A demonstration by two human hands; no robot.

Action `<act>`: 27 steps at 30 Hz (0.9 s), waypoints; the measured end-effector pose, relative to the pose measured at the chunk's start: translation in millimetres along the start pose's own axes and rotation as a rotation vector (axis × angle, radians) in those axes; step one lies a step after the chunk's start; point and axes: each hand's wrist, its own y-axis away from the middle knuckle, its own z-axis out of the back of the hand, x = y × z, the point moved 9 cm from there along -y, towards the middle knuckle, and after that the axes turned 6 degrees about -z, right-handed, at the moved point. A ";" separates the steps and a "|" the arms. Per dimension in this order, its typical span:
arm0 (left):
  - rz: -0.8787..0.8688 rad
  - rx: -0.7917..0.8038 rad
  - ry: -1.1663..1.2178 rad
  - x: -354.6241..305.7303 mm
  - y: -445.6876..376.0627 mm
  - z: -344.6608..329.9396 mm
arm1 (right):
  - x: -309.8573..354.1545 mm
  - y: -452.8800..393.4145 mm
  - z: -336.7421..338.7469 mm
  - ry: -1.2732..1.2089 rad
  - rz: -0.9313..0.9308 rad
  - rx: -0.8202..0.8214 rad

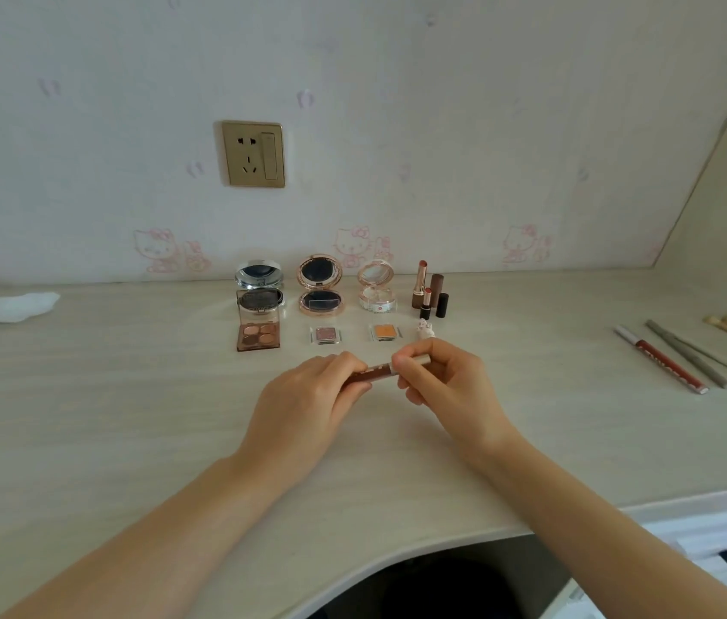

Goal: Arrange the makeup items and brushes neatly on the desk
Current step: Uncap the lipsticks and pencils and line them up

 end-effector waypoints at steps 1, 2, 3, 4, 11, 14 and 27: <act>0.001 0.000 0.002 1.2 -0.3 -0.7 | 0.6 -0.2 -0.4 0.004 0.020 0.017; 0.002 -0.003 0.001 2.3 -0.4 -0.7 | 1.1 -0.4 -1.4 0.010 0.037 0.041; 0.001 -0.008 -0.005 2.9 -0.5 -0.1 | 1.0 -0.6 -3.1 0.015 0.044 0.068; -0.002 -0.014 -0.011 3.0 -0.6 0.6 | 0.0 -0.6 -5.0 0.023 0.042 0.093; -0.038 -0.032 -0.014 -1.3 0.7 1.5 | -10.4 1.1 1.3 0.060 -0.058 0.032; -0.053 -0.028 -0.026 -3.5 2.1 0.9 | -9.9 1.2 5.4 0.067 -0.031 0.002; 0.008 0.010 0.019 3.5 4.3 -2.5 | -6.7 4.5 5.7 -0.042 -0.035 0.029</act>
